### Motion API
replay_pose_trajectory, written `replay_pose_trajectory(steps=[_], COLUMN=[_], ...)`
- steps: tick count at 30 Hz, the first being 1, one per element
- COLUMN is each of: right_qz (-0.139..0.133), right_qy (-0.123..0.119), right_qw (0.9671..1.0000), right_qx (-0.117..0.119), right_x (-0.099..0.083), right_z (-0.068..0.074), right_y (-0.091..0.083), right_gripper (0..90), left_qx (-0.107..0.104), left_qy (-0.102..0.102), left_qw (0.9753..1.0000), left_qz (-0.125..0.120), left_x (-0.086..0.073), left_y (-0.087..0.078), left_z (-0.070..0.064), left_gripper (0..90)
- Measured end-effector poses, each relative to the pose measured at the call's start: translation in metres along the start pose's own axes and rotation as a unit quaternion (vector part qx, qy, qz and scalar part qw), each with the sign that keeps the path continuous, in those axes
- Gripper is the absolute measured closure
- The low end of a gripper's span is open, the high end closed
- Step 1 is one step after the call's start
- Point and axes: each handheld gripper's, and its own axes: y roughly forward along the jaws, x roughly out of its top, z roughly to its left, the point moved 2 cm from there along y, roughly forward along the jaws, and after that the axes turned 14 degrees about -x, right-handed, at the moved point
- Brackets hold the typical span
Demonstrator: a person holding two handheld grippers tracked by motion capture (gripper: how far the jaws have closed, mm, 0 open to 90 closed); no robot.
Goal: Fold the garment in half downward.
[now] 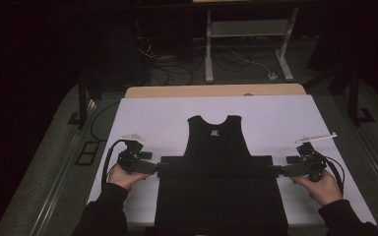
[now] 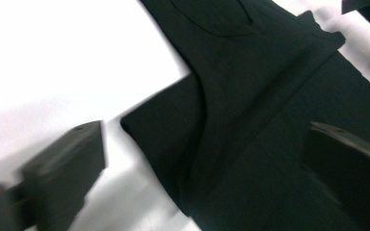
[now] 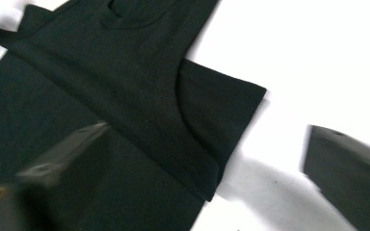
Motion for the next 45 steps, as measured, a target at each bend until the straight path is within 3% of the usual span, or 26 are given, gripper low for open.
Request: replay_pose_trajectory(steps=[10,14,28,34,40,45], right_qz=[-0.014,-0.025,-0.051,-0.049,-0.053,-0.056], right_qy=[-0.013,-0.018,-0.037,-0.041,-0.043,-0.042], right_qw=[0.9998,0.9995,0.9980,0.9979,0.9976,0.9974], right_qx=[-0.003,-0.003,-0.011,-0.013,-0.014,-0.017], right_x=[0.013,0.022,0.058,0.067,0.073,0.078], right_z=[0.000,0.001,0.005,0.005,0.004,-0.001], right_y=[-0.006,-0.011,-0.027,-0.028,-0.030,-0.029], right_gripper=[0.0,0.0,0.0,0.0,0.0,0.0], left_qx=[0.009,0.005,0.019,0.019,0.021,0.026], left_qy=[0.014,0.017,0.035,0.049,0.052,0.063], left_qw=[0.9998,0.9998,0.9991,0.9984,0.9984,0.9974], left_qz=[0.011,-0.001,0.017,0.023,0.012,0.022], left_x=[0.009,0.015,0.043,0.056,0.067,0.075], left_y=[0.000,-0.002,-0.008,-0.010,-0.016,-0.016], left_z=[-0.001,-0.002,-0.002,-0.005,-0.004,-0.002], left_gripper=[0.0,0.0,0.0,0.0,0.0,0.0])
